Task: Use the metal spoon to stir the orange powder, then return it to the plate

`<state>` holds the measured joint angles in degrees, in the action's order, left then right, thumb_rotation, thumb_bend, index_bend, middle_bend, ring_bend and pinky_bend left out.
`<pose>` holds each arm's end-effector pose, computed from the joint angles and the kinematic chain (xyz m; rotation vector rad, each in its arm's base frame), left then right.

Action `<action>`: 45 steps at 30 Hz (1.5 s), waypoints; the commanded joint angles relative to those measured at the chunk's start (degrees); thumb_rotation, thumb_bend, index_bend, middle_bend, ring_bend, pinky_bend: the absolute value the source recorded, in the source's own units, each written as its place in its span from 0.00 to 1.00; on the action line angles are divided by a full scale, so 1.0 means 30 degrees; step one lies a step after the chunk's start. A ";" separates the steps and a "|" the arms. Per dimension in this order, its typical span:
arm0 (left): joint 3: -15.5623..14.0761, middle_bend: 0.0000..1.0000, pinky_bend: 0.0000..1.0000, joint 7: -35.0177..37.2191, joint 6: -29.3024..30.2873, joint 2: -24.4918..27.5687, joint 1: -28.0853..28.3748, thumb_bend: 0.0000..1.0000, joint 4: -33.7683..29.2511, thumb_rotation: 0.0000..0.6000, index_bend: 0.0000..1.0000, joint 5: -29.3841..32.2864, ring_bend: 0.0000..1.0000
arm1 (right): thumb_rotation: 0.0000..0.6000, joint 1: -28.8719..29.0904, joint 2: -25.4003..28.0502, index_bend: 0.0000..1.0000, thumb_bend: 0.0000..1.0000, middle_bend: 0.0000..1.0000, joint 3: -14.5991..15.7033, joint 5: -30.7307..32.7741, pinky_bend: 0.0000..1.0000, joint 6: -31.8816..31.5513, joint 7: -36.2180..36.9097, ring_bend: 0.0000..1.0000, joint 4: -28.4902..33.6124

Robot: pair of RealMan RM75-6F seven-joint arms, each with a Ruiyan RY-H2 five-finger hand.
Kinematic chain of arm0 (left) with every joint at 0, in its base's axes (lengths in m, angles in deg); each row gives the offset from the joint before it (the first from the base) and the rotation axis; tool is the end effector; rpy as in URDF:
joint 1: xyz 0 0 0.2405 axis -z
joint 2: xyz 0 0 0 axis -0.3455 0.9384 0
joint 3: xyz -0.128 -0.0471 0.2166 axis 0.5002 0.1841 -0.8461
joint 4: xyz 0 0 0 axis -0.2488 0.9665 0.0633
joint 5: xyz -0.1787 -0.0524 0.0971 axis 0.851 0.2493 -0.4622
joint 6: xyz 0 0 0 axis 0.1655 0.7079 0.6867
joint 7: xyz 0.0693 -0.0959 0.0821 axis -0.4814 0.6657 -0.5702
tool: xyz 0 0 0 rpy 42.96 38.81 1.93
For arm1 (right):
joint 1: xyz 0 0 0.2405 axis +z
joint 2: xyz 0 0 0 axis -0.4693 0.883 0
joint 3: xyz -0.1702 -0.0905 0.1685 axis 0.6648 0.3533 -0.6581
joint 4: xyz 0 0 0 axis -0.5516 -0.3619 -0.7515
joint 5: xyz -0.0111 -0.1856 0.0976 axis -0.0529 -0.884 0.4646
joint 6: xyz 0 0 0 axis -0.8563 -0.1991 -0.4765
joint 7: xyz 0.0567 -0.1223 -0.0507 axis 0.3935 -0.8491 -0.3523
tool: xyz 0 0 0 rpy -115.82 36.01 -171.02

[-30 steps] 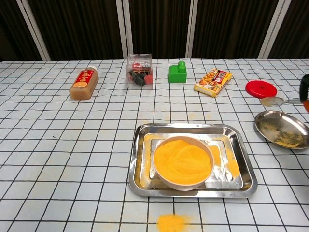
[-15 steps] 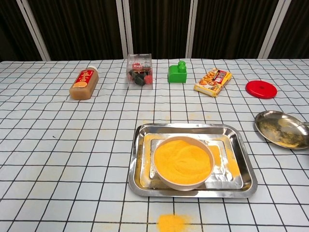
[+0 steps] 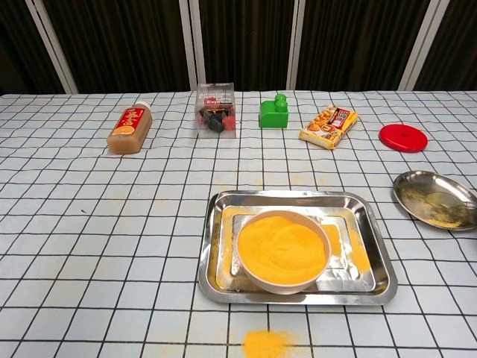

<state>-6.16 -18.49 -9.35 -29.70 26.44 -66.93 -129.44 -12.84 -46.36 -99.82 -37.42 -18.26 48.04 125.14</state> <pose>-0.3081 0.1776 0.1480 -1.4289 -1.0224 -0.8208 -0.3014 -0.2599 0.0140 1.3222 -0.9118 0.5500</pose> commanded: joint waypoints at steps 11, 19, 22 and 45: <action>0.0008 0.00 0.00 0.0041 0.0062 0.0027 -0.0017 0.00 -0.0014 1.00 0.00 -0.0043 0.00 | 1.00 0.0086 0.0639 0.18 0.46 0.26 0.0023 0.1279 0.00 -0.0294 -0.1388 0.09 0.1067; -0.0004 0.00 0.00 0.0085 0.0077 0.0041 -0.0030 0.00 -0.0025 1.00 0.00 -0.0067 0.00 | 1.00 0.0058 0.1336 0.18 0.46 0.24 0.0237 0.1033 0.00 -0.0714 -0.1310 0.09 0.1715; -0.0005 0.00 0.00 0.0128 0.0081 0.0060 -0.0034 0.00 -0.0031 1.00 0.00 -0.0073 0.00 | 1.00 -0.0063 0.1995 0.16 0.46 0.21 0.0401 0.0584 0.00 -0.0963 -0.1032 0.06 0.2268; -0.0279 0.00 0.00 -0.0309 0.0218 0.0167 -0.0122 0.00 0.0075 1.00 0.00 -0.0555 0.00 | 1.00 -0.4664 1.0524 0.00 0.30 0.00 0.4592 -0.7506 0.00 -0.5919 0.7497 0.00 0.6803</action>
<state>-6.98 -19.39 -8.72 -29.20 26.07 -66.72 -131.08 -25.36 -16.41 -87.76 -57.40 -35.29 67.08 145.61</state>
